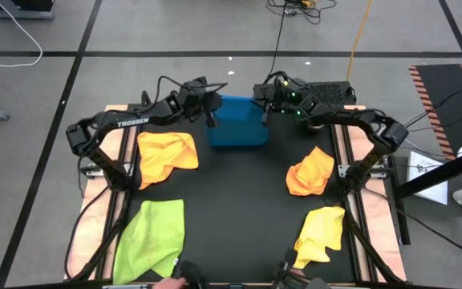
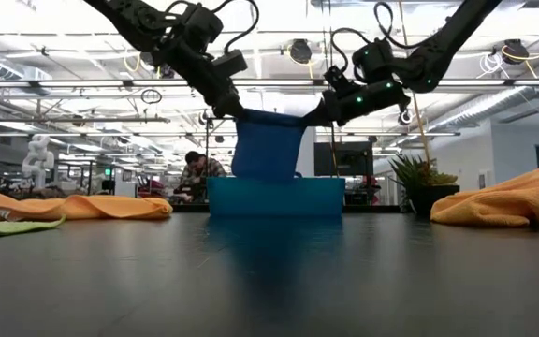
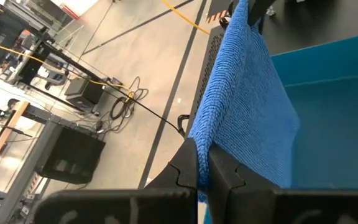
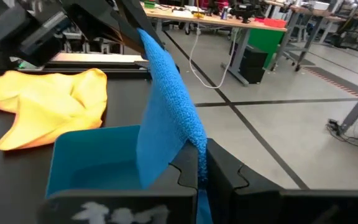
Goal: Fold microfiber towels
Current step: Put the blue microfiber cloth into the dark blue bin
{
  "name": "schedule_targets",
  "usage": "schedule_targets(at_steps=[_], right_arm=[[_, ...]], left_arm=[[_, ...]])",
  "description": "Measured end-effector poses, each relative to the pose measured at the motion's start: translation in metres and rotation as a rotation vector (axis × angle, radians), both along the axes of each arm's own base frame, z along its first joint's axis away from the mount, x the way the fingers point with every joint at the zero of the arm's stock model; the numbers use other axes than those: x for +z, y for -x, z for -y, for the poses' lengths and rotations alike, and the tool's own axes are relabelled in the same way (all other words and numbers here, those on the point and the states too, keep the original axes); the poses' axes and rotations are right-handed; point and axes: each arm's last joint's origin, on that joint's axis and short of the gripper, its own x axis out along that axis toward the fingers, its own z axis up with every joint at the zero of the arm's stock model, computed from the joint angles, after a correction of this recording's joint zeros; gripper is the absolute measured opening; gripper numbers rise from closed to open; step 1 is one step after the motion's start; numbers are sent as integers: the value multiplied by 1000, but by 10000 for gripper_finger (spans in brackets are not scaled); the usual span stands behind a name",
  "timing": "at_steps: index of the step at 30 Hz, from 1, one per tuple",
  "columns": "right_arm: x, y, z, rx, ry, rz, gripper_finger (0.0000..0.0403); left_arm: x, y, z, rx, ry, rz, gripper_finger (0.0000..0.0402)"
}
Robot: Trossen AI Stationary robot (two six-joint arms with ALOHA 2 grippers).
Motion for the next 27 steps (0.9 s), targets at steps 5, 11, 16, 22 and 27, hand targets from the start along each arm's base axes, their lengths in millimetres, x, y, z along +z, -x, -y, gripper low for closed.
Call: schedule_targets(at_steps=[5, 11, 16, 22, 27], right_arm=[[4, -5, 15, -3, 5, -25, 0], [6, -8, 24, -9, 16, -83, 0], [4, -3, 28, -14, 26, -110, 0], [9, 1, 34, -28, 75, -83, 0], [13, 3, 37, -44, 94, -47, 0]], left_arm=[[-4, 3, -13, 4, 3, 17, 6], [-21, -3, -27, 0, -6, 14, 6], [-28, -6, -31, -12, -23, -4, 6], [-20, -5, -39, -8, -107, 36, 6], [-16, -1, -46, -6, -131, 81, 6]])
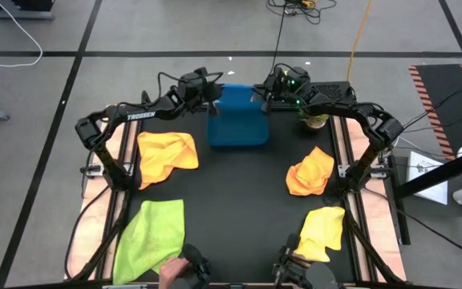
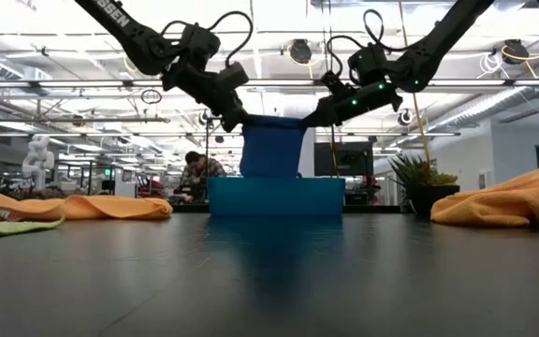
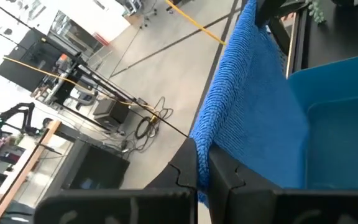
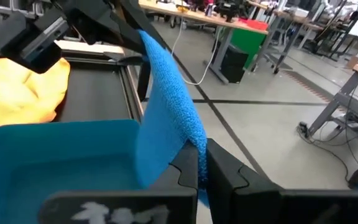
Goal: Fold microfiber towels
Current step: Put the blue microfiber cloth into the dark blue bin
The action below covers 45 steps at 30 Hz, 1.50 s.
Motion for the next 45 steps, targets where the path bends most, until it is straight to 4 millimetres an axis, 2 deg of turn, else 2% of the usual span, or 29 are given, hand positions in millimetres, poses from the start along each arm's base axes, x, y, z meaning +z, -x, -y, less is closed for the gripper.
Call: schedule_targets(at_steps=[6, 12, 19, 23, 29, 34, 45], right_arm=[[-7, 0, -4, 56, -61, -48, 0], [-24, -4, -19, 122, -90, -121, 0], [-48, -4, -39, 192, -104, -200, 0], [-53, -4, -44, 205, -118, -217, 0], [-47, -7, -42, 164, -74, -170, 0], [-34, -11, -34, 79, 18, -118, 0], [6, -12, -8, -39, 133, -24, 0]], left_arm=[[-7, -4, 9, -34, 70, -38, 6], [-26, -14, 25, -65, 116, -179, 6], [-41, -22, 36, -105, 158, -261, 7], [-45, -25, 42, -116, 160, -293, 9], [-38, -27, 38, -50, 82, -252, 6], [-26, -28, 30, 25, -28, -175, 6], [-5, -21, 9, 129, -198, -35, 6]])
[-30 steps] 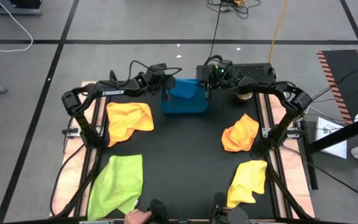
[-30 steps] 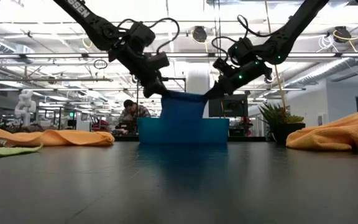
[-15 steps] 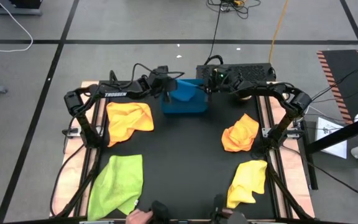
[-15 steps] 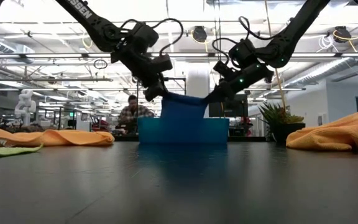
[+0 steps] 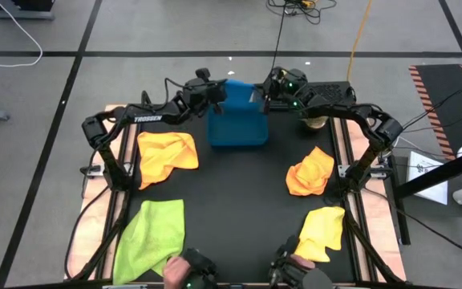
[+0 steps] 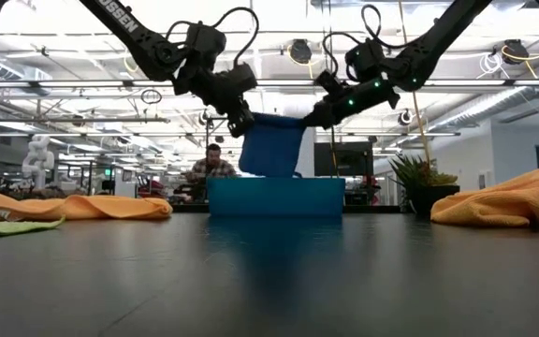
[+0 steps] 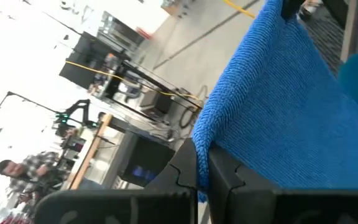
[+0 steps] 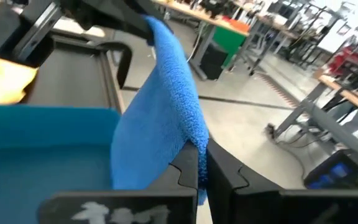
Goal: Fold microfiber towels
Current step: Put the blue microfiber cloth into the dark blue bin
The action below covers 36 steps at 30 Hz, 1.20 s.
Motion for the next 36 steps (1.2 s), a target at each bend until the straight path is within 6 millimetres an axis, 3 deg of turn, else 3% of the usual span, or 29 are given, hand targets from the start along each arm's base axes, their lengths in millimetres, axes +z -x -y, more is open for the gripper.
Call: schedule_targets(at_steps=[8, 16, 26, 36], right_arm=[[9, 5, 9, -20, 20, 6, 0], [-6, 6, 5, -6, -71, -107, 0], [-34, -5, -27, 113, -198, -217, 0], [-62, -7, -56, 256, -285, -268, 0]], left_arm=[[3, 7, -10, 22, 12, 54, 6], [-23, 0, -10, 15, 105, -36, 6], [-42, -15, 25, -47, 215, -207, 6], [-65, -18, 64, -192, 395, -442, 8]])
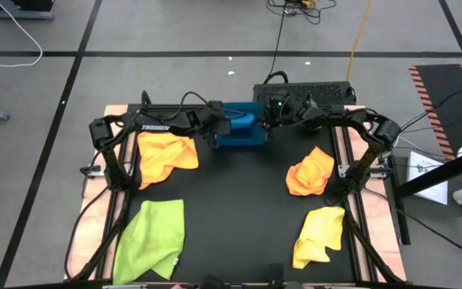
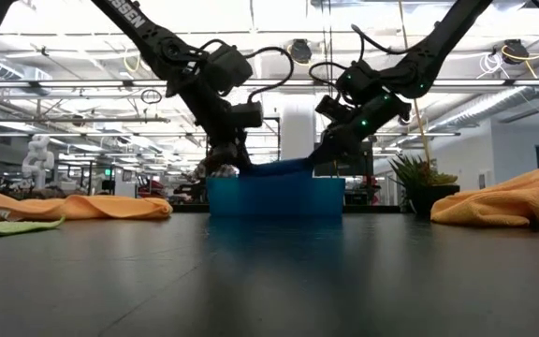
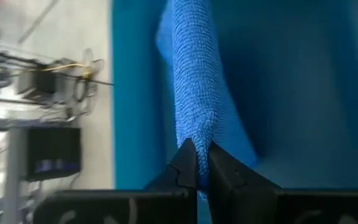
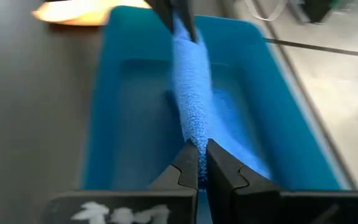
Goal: Fold microfiber towels
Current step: Put the blue microfiber cloth into the dark blue bin
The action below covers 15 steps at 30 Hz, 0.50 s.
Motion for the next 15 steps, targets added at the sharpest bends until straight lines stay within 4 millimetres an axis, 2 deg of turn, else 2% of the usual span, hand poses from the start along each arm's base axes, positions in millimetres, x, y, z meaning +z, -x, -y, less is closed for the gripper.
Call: schedule_targets(at_steps=[4, 15], right_arm=[[-8, -1, -10, 34, -41, -13, 11], [-13, -7, -27, 78, -89, -61, 111]], left_arm=[[-2, -1, 7, -45, 67, 2, 20], [-2, -6, 20, -93, 105, 11, 145]])
